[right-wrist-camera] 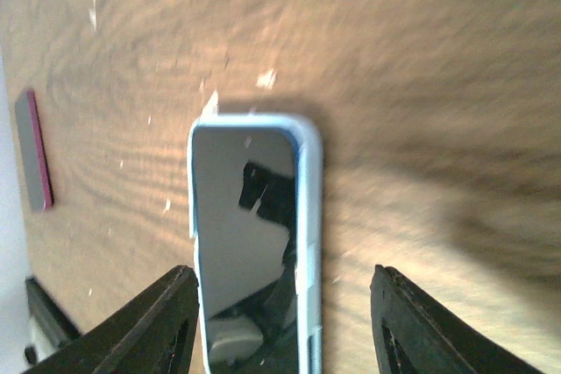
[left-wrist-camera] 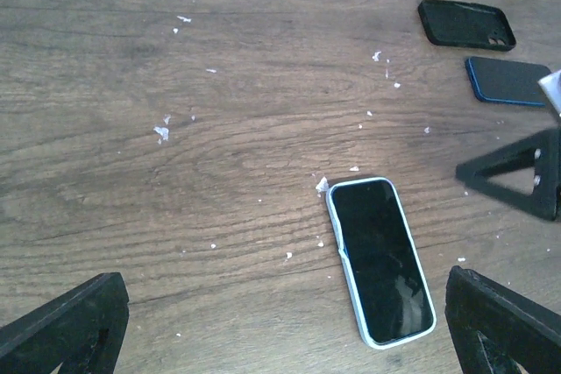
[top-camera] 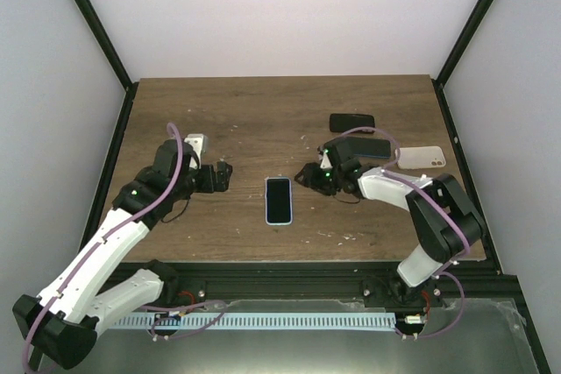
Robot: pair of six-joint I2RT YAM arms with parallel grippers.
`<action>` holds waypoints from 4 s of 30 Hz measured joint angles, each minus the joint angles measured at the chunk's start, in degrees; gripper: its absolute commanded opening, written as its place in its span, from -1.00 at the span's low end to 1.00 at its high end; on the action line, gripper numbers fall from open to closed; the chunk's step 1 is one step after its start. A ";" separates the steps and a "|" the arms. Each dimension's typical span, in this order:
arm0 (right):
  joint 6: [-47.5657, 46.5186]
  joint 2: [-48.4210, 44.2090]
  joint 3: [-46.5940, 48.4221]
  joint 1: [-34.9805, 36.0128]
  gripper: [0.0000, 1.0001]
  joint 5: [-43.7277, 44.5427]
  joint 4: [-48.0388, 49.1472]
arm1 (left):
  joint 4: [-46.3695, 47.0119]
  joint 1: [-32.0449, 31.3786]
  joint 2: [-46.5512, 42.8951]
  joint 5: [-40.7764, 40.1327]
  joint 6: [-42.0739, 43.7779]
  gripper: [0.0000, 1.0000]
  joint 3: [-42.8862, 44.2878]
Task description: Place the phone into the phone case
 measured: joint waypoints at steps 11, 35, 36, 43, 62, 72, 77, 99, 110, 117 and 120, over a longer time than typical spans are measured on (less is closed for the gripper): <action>-2.32 -4.50 6.75 -19.15 -0.30 15.02 -12.57 | 0.24 0.00 -0.92 0.07 1.99 1.00 -0.31; 14.32 8.15 17.29 -39.15 -0.53 27.26 -21.38 | 0.22 0.00 -1.42 -1.38 3.17 1.00 -0.83; 14.75 8.37 17.29 -39.45 -0.54 27.32 -21.75 | 0.24 0.00 -1.42 -1.38 3.17 1.00 -0.83; 16.26 8.44 17.29 -40.50 -0.54 27.56 -23.06 | 0.24 0.00 -1.42 -1.36 3.34 1.00 -0.83; 19.32 9.75 17.11 -40.81 -0.52 27.65 -25.07 | 0.48 0.00 -1.42 -1.36 3.45 1.00 -0.83; 20.70 11.43 17.11 -40.83 -0.54 27.41 -25.40 | 0.59 0.00 -1.42 -1.36 3.63 1.00 -0.83; 21.20 12.31 17.11 -40.83 -0.79 27.30 -25.40 | 0.59 0.00 -1.42 -1.38 3.87 1.00 -0.83; 13.33 -2.10 9.68 -39.71 -0.99 24.44 -25.59 | 0.61 0.00 -2.95 -2.01 4.02 1.00 -1.09; 2.91 -8.90 1.62 -22.38 -0.99 17.31 -22.69 | 0.61 0.00 -2.91 -2.10 4.00 1.00 -1.09; -7.82 -8.50 -0.50 -12.52 -0.99 10.67 -19.37 | 0.61 0.00 -2.93 -2.29 4.02 1.00 -1.11; -10.29 -6.88 -0.52 -8.79 -0.99 9.77 -19.37 | 0.61 0.00 -2.89 -2.32 4.02 1.00 -1.11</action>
